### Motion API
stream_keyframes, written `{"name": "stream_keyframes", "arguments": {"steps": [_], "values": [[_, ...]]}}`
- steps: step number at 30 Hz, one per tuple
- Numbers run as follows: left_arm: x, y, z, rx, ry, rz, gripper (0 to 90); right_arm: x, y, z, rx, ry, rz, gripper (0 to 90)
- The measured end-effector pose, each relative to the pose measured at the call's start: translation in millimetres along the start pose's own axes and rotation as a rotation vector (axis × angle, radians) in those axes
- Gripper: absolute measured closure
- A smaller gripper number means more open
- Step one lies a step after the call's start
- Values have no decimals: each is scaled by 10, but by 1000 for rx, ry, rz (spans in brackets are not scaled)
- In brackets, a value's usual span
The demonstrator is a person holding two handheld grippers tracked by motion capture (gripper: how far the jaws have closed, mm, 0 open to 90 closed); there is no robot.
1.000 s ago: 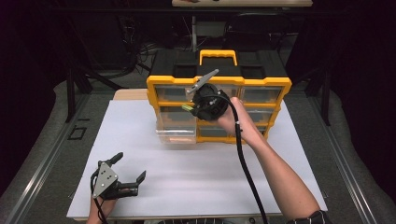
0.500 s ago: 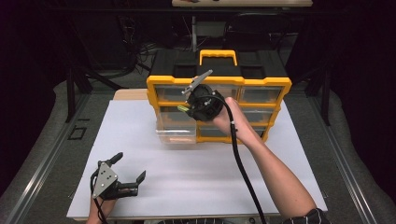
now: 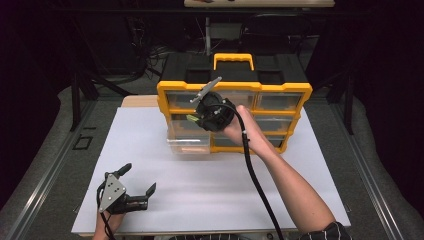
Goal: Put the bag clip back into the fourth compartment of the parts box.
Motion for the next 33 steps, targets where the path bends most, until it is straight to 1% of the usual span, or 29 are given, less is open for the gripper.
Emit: {"name": "stream_keyframes", "arguments": {"steps": [10,14,16,19,23,26,33], "values": [[1,-1,1,1,0,0,3,-64,-1,43,2,13,8,803],[0,-1,1,1,0,0,3,-94,-6,53,9,16,6,803],[1,-1,2,-1,0,0,3,-103,-15,63,1,18,13,803],[1,-1,2,0,0,0,3,-122,-21,65,8,22,14,803],[1,-1,3,0,1,0,3,-141,-32,80,2,24,22,803],[1,-1,2,0,0,0,3,-159,-37,84,9,28,23,803],[3,-2,4,1,1,0,3,-205,-64,110,7,37,34,803]]}}
Point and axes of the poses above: each handheld gripper's, and its own axes: x roughly backward along the jaws, y roughly out of its top, z roughly to its left, the point moved 10 cm from there along -x, roughly forward along the jaws, and after that the axes turned 5 degrees about x, right-handed, at the moved point
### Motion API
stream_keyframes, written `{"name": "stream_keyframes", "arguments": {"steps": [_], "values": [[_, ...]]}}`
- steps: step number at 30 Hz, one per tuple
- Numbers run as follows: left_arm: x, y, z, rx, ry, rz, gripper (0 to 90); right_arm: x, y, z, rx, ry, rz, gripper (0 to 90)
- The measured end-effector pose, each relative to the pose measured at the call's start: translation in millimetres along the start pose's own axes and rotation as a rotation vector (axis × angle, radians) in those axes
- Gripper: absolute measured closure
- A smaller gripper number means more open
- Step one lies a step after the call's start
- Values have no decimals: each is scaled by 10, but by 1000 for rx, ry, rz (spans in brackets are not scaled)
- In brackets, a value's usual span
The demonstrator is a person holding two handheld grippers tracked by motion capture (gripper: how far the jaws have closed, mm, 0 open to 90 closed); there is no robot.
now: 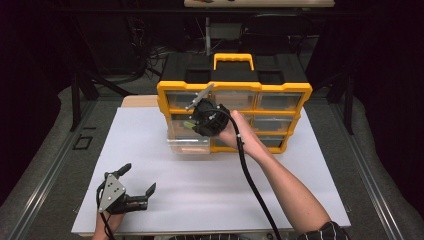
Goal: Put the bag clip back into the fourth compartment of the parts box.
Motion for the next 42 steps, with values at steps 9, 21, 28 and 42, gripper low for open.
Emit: {"name": "stream_keyframes", "arguments": {"steps": [9,21,28,42], "values": [[-10,-3,8,3,4,2,3,-49,-6,26,0,18,11,803],[-30,-21,11,7,12,15,3,-104,-44,22,-7,36,33,801],[-3,-23,12,6,15,13,3,-124,-18,44,-11,45,9,678],[20,-15,-10,1,2,4,3,298,-152,98,-40,22,-104,60]]}}
Point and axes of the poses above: each handheld gripper's, and its own axes: x roughly backward along the jaws, y roughly out of its top, z roughly to its left, the point moved 10 cm from there along -x, roughly forward along the jaws, and after that the axes turned 5 degrees about x, right-handed, at the moved point
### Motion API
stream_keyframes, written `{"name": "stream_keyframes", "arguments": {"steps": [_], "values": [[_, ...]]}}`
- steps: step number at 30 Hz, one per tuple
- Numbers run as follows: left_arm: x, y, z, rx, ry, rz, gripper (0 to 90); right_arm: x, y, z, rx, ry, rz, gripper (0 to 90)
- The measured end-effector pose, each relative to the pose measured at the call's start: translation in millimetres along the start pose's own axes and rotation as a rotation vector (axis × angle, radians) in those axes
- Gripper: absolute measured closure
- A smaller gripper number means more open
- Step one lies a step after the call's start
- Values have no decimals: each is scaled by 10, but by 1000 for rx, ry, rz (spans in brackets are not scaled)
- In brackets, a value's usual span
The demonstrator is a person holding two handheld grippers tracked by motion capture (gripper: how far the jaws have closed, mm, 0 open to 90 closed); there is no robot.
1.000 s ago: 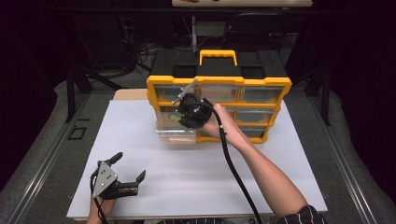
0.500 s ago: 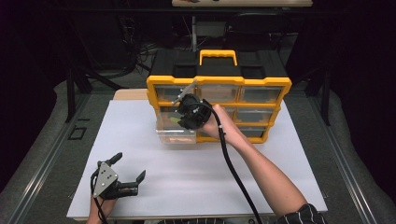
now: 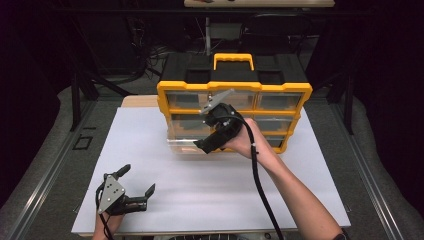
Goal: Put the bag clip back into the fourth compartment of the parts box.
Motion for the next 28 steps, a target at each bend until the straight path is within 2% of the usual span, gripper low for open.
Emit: {"name": "stream_keyframes", "arguments": {"steps": [6,12,16,20,22,25,28], "values": [[-5,-2,0,-3,1,3,3,144,-310,-15,-25,-36,-26,4],[2,-5,5,-2,4,5,3,215,-756,17,-70,-75,-65,0],[3,-6,7,-1,6,6,3,177,-1131,73,-103,-87,-72,0],[7,-6,11,-1,8,5,3,99,-1532,148,-135,-86,-56,0],[7,-9,12,0,10,7,3,47,-1740,176,-168,-84,-53,0],[5,-9,6,-6,8,10,3,-40,-2042,228,-195,-87,-12,0],[13,-5,9,-7,8,7,3,-60,-2226,297,-212,-79,-14,0]]}}
Point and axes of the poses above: each handheld gripper's, and its own axes: x roughly backward along the jaws, y roughly out of its top, z roughly to its left, the point moved 10 cm from there along -x, roughly forward along the jaws, and after that the axes turned 5 degrees about x, right-handed, at the moved point
